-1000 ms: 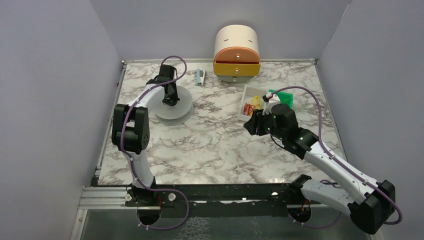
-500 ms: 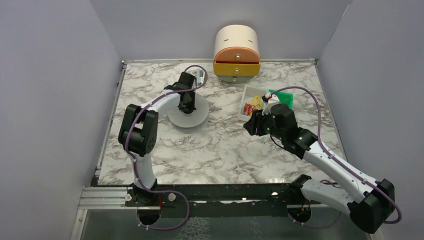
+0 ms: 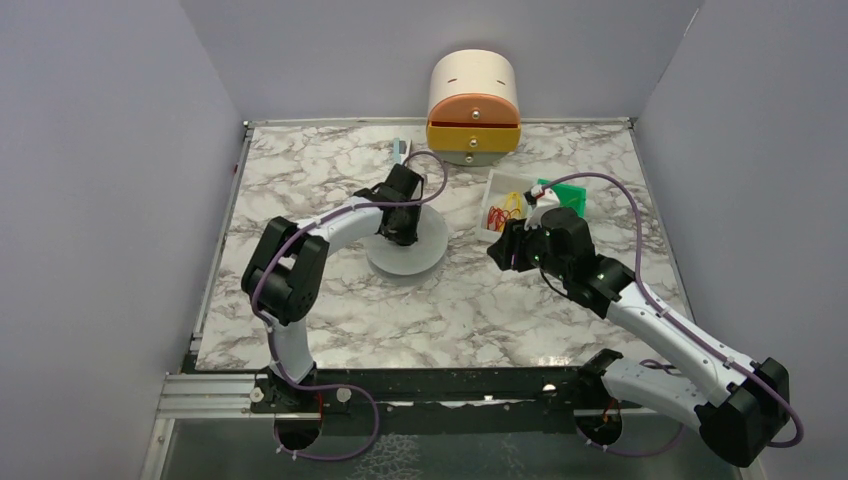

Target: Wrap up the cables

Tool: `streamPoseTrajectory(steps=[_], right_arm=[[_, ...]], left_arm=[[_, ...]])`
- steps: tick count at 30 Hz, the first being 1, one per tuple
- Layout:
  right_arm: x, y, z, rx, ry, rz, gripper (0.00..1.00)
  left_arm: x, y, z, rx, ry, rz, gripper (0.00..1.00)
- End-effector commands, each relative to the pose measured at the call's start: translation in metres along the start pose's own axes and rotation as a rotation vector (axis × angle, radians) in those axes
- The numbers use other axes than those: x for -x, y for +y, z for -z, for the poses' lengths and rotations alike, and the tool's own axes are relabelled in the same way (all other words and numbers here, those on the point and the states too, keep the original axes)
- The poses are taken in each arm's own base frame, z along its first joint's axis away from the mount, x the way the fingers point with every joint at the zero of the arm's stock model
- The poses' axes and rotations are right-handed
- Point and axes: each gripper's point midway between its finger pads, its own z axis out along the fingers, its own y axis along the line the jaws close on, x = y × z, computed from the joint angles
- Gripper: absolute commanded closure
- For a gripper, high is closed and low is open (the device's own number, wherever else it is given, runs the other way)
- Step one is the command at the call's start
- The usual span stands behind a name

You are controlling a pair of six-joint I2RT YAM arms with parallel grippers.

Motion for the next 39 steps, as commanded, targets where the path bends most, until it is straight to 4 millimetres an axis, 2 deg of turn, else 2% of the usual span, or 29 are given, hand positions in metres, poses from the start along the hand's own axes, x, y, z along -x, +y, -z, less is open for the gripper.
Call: streamPoseTrajectory(steps=[1,6,14,16,22,30,35,39], right_arm=[[0.004,-0.004,-0.002,-0.027,-0.017,0.003,0.48],[0.004,-0.006,-0.003,-0.039,-0.013,0.005,0.47],[0.007,-0.009,-0.004,-0.064,-0.015,0.006,0.45],[0.008,-0.010,-0.004,-0.075,-0.014,0.005,0.42],[0.012,-0.014,-0.004,-0.106,-0.022,-0.003,0.40],[0.021,-0.015,-0.008,-0.144,-0.022,-0.046,0.40],[0.034,-0.023,-0.009,-0.221,-0.034,-0.073,0.40],[0.038,-0.025,-0.013,-0.250,-0.027,-0.077,0.40]], left_arm=[[-0.018,-0.030,0.007,-0.081,0.036,-0.029,1.00],[-0.019,-0.044,0.015,-0.092,0.017,-0.067,1.00],[-0.005,-0.048,0.030,-0.087,-0.039,-0.094,0.99],[0.002,-0.049,0.036,-0.085,-0.061,-0.099,0.91],[0.025,-0.052,0.058,-0.075,-0.124,-0.123,0.80],[0.073,-0.063,0.129,-0.098,-0.309,-0.185,0.66],[0.084,-0.066,0.167,-0.117,-0.401,-0.202,0.53],[0.081,-0.068,0.190,-0.150,-0.472,-0.219,0.46]])
